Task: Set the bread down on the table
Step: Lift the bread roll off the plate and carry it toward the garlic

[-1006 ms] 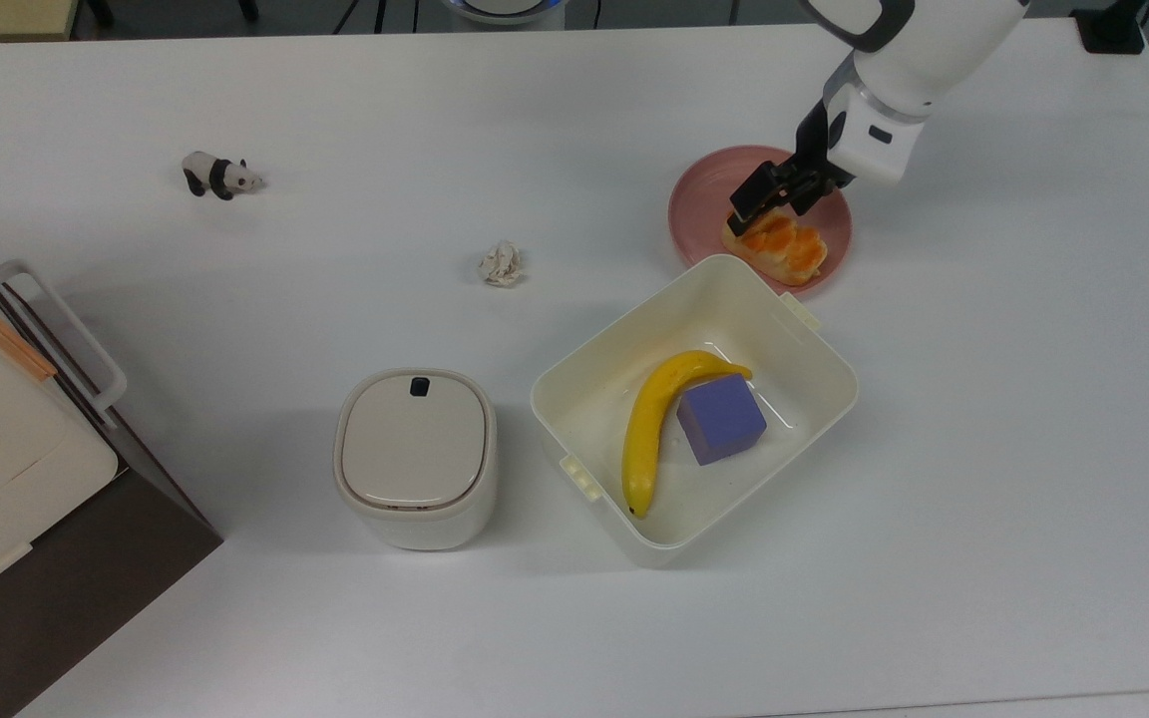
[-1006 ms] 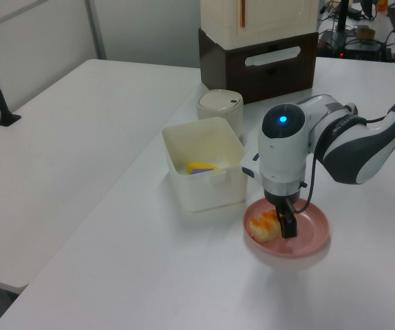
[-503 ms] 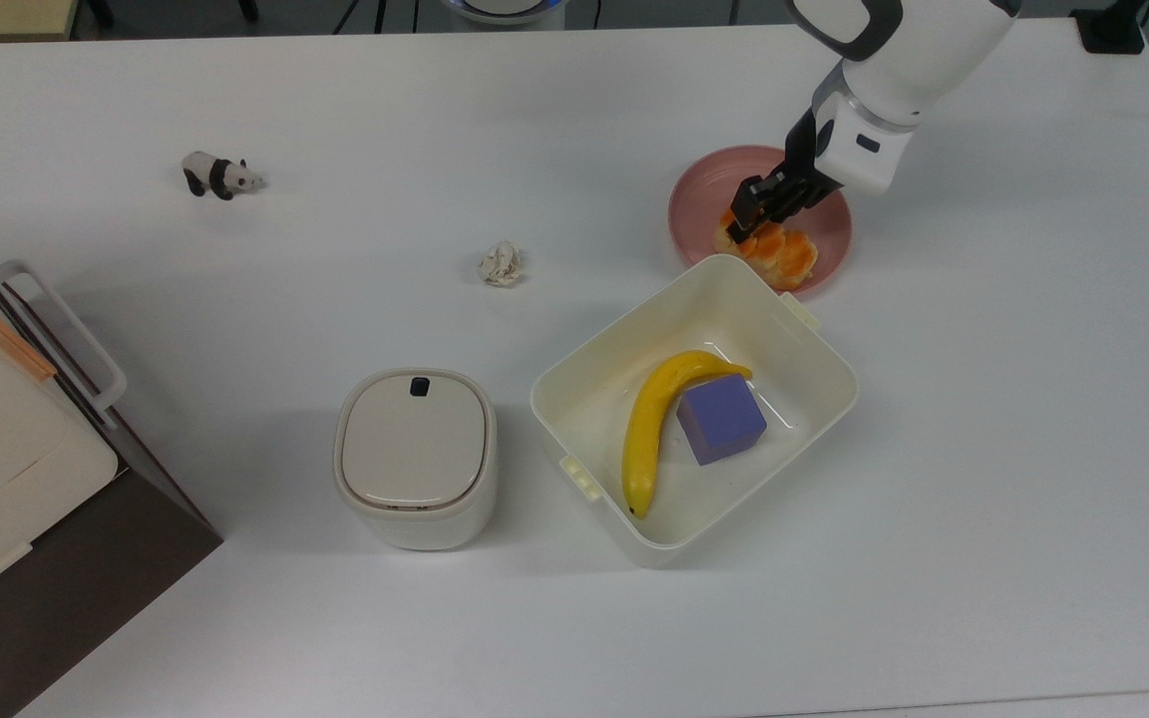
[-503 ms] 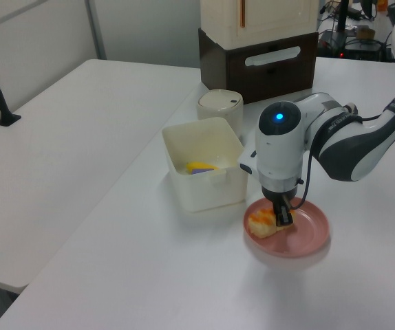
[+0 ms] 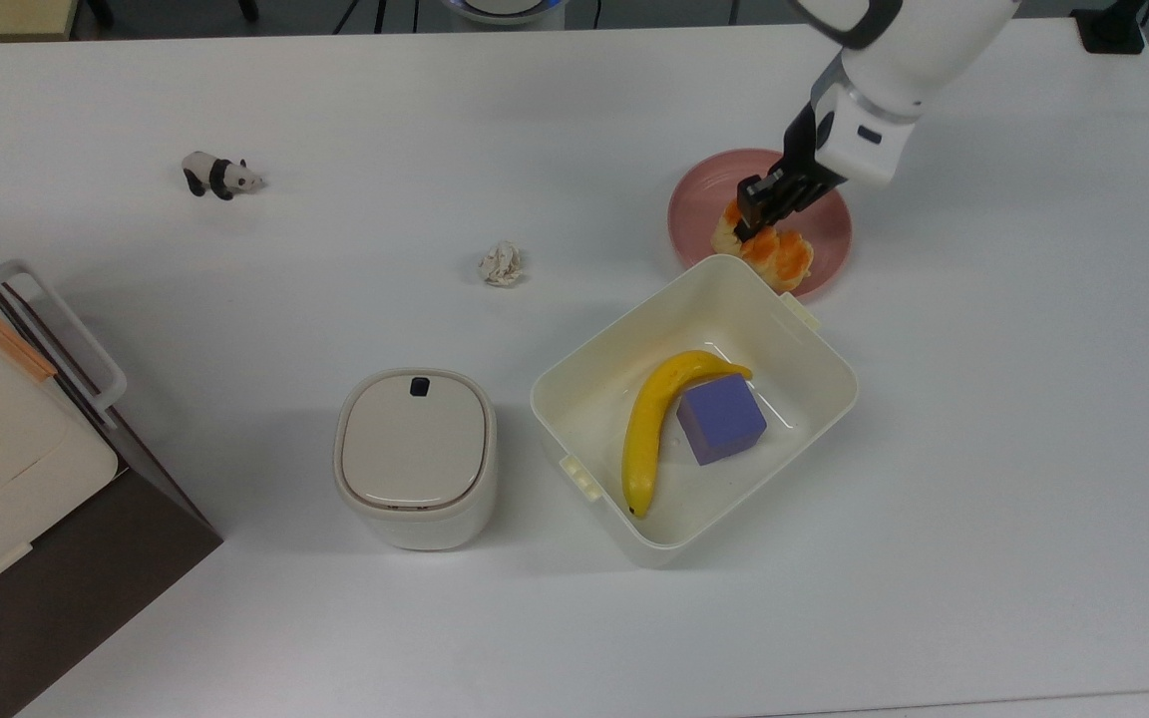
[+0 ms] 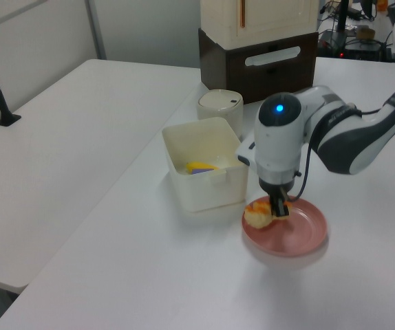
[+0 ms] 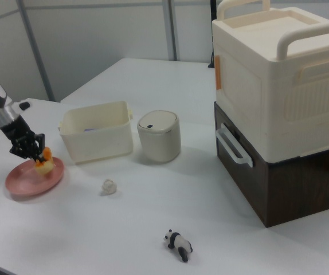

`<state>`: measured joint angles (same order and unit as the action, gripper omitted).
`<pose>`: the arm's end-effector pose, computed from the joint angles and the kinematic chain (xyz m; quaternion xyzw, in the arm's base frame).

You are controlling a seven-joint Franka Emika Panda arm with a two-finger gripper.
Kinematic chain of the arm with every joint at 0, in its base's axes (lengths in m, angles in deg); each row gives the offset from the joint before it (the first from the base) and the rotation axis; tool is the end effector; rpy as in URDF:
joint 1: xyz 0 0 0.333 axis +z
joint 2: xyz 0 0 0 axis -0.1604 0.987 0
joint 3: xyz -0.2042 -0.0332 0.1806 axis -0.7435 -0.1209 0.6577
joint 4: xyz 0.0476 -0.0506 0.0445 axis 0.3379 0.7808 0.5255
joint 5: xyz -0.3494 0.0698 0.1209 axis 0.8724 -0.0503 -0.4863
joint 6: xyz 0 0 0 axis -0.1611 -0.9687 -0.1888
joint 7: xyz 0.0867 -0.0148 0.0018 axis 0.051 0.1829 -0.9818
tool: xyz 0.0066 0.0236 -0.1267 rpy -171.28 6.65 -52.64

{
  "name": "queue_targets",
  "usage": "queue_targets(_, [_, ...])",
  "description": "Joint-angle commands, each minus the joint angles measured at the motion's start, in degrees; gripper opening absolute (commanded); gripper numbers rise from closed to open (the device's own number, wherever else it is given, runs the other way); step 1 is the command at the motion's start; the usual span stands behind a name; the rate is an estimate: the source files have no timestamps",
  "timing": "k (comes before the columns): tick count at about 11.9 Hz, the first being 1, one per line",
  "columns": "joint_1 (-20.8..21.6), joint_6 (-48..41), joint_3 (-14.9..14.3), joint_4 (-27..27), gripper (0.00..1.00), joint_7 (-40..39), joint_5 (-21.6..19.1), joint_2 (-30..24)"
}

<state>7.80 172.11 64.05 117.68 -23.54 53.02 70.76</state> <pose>0.5080 0.3186 0.2943 0.9526 0.2502 0.0073 0.1729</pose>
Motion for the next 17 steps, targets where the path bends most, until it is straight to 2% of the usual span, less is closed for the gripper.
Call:
queue_targets(1, [-2.70,-8.50,2.95,0.66,0.00,-10.16,-5.29,-8.59])
queue_targets(3, [-3.75,-15.71,2.95,-1.09,0.00,-18.08,-9.18,-11.41])
queue_targets(4, [-5.32,-16.53,2.95,-1.18,0.00,-19.94,-10.76,-13.17])
queue_targets(7, [-13.05,-17.68,2.25,-1.19,0.00,-26.71,-15.24,-18.71])
queue_targets(8, [-15.51,-17.50,1.55,-1.10,0.00,-28.30,-15.52,-19.16])
queue_targets(11, [-21.23,-16.28,0.14,-0.48,0.00,-30.59,-15.18,-18.11])
queue_targets(12, [-21.16,-15.66,0.14,0.30,0.00,-30.60,-14.30,-17.76])
queue_targets(14, [-20.11,-14.86,0.31,3.54,0.00,-31.64,-9.92,-17.49])
queue_targets(17, [-18.18,-15.30,0.40,6.80,0.00,-36.12,-8.76,-17.58])
